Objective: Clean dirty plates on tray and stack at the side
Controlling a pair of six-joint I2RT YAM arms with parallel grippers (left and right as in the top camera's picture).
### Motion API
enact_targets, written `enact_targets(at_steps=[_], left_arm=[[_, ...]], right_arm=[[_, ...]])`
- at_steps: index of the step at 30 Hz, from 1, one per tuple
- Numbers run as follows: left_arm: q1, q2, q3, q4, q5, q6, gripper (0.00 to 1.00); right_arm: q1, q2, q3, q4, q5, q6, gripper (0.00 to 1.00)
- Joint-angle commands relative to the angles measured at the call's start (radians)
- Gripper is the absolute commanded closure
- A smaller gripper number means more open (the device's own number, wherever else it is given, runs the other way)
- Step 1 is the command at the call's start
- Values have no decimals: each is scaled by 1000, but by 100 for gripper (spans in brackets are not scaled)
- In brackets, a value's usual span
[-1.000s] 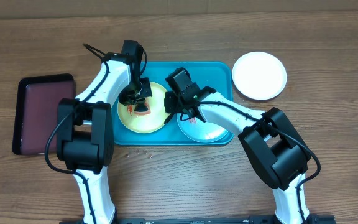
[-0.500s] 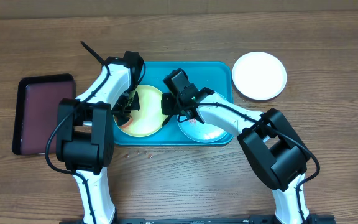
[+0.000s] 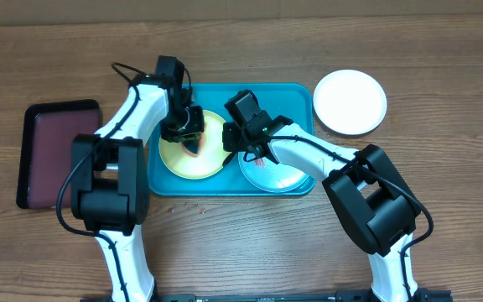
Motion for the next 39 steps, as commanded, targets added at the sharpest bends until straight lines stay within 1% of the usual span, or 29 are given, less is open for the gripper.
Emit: enact_targets(at_steps=[1, 3, 5, 7, 10, 14, 17, 21, 24, 26, 27, 28, 30, 32, 34, 38, 39], left_arm=[[-39, 38, -8, -13, 184, 91, 96], [-47, 38, -8, -31, 175, 109, 96], [-48, 38, -8, -50, 113, 103, 96], [-43, 38, -8, -80, -3, 63, 96], [-31, 38, -7, -155, -250, -48, 96], [-16, 38, -7, -230, -489, -138, 96], [-4, 38, -6, -253, -625, -198, 96], [10, 38, 4, -256, -716, -280, 96], [16, 38, 10, -219, -710, -327, 96], [16, 38, 10, -173, -645, -351, 96], [16, 38, 7, -131, -561, -341, 96], [13, 38, 6, -94, -474, -306, 96], [7, 38, 6, -23, -270, -198, 96], [1, 38, 6, 21, -119, -137, 96], [-6, 38, 6, 35, -58, -132, 95], [-26, 38, 6, 27, -9, -126, 96], [-32, 38, 6, 25, 10, -103, 96]], right_arm=[[4, 0, 0, 8, 6, 1, 95], [4, 0, 0, 11, 6, 1, 95], [4, 0, 0, 11, 6, 1, 95], [4, 0, 0, 9, 6, 1, 95], [4, 0, 0, 5, 6, 1, 95], [4, 0, 0, 8, 6, 1, 95], [4, 0, 0, 10, 6, 1, 95], [4, 0, 0, 10, 6, 1, 95], [4, 0, 0, 10, 6, 1, 95], [4, 0, 0, 11, 6, 1, 95], [4, 0, 0, 12, 6, 1, 95], [4, 0, 0, 15, 6, 1, 95], [4, 0, 0, 20, 6, 1, 95], [4, 0, 0, 21, 5, 1, 95], [4, 0, 0, 17, 5, 1, 95], [4, 0, 0, 14, 5, 1, 95], [4, 0, 0, 14, 5, 1, 95]])
